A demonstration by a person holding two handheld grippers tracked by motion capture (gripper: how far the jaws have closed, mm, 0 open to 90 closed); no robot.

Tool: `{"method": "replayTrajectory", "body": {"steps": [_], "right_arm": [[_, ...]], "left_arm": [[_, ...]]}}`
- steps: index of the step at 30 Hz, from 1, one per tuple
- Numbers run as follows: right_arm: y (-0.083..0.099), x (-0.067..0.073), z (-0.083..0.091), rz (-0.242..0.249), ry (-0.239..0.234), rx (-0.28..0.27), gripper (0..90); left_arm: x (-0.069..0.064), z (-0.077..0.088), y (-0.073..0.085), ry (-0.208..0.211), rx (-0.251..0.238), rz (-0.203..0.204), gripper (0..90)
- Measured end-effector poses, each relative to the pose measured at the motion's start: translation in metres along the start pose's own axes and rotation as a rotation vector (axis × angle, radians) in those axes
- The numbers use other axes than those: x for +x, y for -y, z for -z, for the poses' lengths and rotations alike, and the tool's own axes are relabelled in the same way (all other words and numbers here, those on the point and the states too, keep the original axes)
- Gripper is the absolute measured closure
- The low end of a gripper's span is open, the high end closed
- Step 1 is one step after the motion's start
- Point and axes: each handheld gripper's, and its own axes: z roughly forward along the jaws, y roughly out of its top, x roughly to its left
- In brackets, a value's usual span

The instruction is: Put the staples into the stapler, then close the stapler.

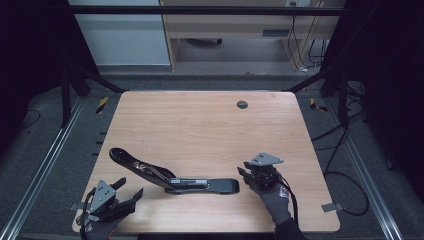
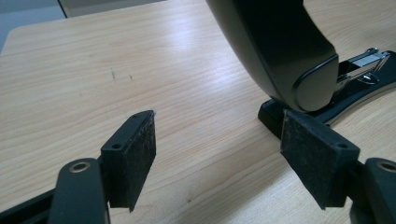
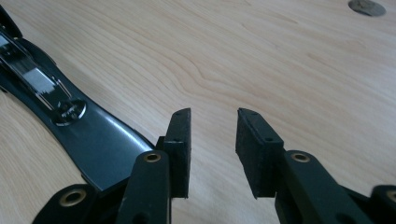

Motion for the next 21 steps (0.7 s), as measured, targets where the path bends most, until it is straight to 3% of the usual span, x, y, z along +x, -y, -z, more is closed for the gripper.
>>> {"method": "replayTrajectory", "body": {"steps": [6, 11, 14, 21], "right_arm": [[0.019, -0.007, 0.006, -0.024, 0.018, -0.011, 65.7], [0.022, -0.01, 0.011, -0.062, 0.041, -0.03, 65.5], [0.026, -0.009, 0.015, -0.056, 0.061, -0.033, 65.3], [0.031, -0.004, 0.017, -0.056, 0.055, -0.034, 65.4]], "left_arm": [[0.0, 0.004, -0.006, -0.004, -0.017, -0.004, 25.8], [-0.001, 0.008, -0.011, 0.002, -0.03, -0.003, 24.9], [-0.002, 0.01, -0.014, 0.004, -0.033, -0.003, 24.3], [-0.005, 0.011, -0.02, 0.006, -0.04, -0.003, 23.4]]}}
